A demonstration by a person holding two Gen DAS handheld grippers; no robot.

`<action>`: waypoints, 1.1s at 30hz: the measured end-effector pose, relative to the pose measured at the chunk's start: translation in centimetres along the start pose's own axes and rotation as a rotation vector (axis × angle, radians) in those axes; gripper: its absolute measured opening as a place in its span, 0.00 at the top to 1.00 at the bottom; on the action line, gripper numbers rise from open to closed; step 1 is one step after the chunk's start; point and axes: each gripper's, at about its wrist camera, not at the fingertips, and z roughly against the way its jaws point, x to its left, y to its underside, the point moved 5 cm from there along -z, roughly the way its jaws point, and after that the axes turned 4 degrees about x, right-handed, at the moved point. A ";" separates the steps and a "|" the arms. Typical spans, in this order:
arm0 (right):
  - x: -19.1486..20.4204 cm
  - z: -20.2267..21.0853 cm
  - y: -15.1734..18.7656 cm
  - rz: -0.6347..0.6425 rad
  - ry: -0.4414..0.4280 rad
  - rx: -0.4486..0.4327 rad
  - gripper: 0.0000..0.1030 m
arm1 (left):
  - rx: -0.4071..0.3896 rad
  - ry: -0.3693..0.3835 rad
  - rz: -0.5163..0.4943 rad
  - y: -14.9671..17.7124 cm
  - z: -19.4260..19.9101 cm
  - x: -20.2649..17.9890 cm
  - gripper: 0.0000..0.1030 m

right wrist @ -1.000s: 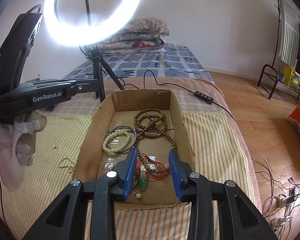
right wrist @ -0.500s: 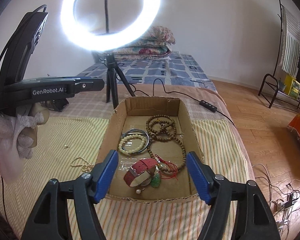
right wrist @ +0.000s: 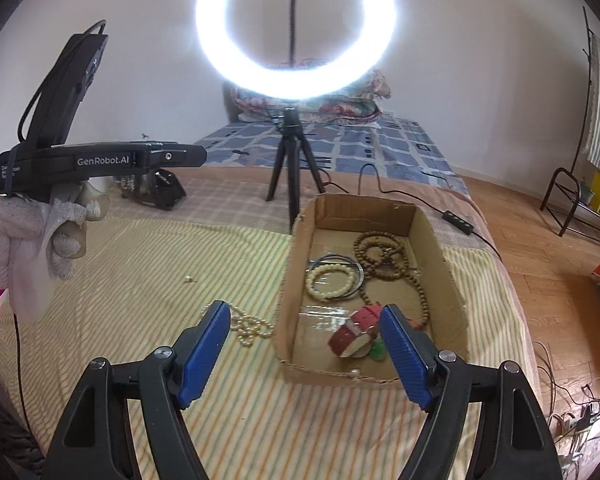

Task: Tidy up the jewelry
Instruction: 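Move the left gripper to the second pearl earring while the right gripper approaches the pearl necklace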

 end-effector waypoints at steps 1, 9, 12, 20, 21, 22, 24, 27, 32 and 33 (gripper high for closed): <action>0.6 0.0 0.1 0.007 -0.007 0.002 0.23 | 0.004 -0.005 0.002 0.4 0.1 0.6 0.45; 4.5 -1.9 1.4 0.060 -0.067 0.058 0.24 | 0.055 -0.016 0.006 3.5 0.4 3.7 0.45; 5.6 -2.6 2.1 0.061 -0.081 0.080 0.24 | 0.086 -0.002 0.005 4.7 0.0 4.3 0.45; 6.7 -5.5 3.9 -0.063 -0.090 0.138 0.23 | 0.141 0.048 -0.010 7.1 -1.4 4.7 0.45; 6.8 -5.9 4.1 -0.087 -0.088 0.145 0.22 | 0.148 0.054 -0.016 7.3 -1.6 4.6 0.45; 6.8 -6.3 4.4 -0.109 -0.086 0.151 0.21 | 0.153 0.060 -0.023 7.6 -1.8 4.6 0.45; 6.9 -7.0 4.8 -0.137 -0.070 0.159 0.21 | 0.165 0.074 -0.034 8.1 -2.3 4.6 0.45; 6.8 -8.0 5.1 -0.185 -0.036 0.173 0.21 | 0.185 0.098 -0.041 8.8 -3.2 4.6 0.45; 6.3 -9.1 5.0 -0.280 -0.009 0.172 0.21 | 0.221 0.137 -0.075 10.1 -4.8 4.3 0.57; 6.3 -9.4 5.0 -0.291 -0.006 0.178 0.21 | 0.230 0.146 -0.082 10.4 -5.2 4.2 0.57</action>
